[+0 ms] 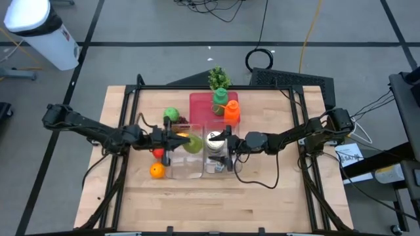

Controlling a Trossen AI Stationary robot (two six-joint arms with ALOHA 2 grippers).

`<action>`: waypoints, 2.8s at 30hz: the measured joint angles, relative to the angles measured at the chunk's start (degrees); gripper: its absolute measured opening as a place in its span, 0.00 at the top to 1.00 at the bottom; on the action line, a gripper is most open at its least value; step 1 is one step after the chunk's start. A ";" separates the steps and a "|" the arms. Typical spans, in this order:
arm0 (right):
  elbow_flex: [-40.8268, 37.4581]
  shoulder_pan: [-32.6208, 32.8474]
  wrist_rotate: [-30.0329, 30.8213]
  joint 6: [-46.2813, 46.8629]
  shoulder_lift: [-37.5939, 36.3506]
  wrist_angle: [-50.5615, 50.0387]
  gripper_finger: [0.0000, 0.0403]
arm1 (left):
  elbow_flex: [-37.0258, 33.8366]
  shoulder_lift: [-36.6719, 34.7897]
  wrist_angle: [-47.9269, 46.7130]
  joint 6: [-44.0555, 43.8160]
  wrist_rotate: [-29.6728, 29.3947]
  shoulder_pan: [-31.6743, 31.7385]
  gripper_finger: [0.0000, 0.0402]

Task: Pick & Place Food Item
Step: Put the green pear into the left transparent bin

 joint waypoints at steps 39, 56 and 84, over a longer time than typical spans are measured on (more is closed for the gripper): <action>0.00 0.02 -0.17 0.02 0.00 1.55 0.17 | -21.61 5.00 11.57 -16.62 -3.84 0.25 1.00; 0.00 0.02 -0.15 0.02 0.00 -0.21 0.17 | -21.61 1.52 2.94 -18.52 -5.45 0.23 1.00; 0.00 0.02 -0.02 0.02 0.00 -0.35 0.17 | -21.59 -16.05 -23.66 -28.30 -11.35 -3.06 0.93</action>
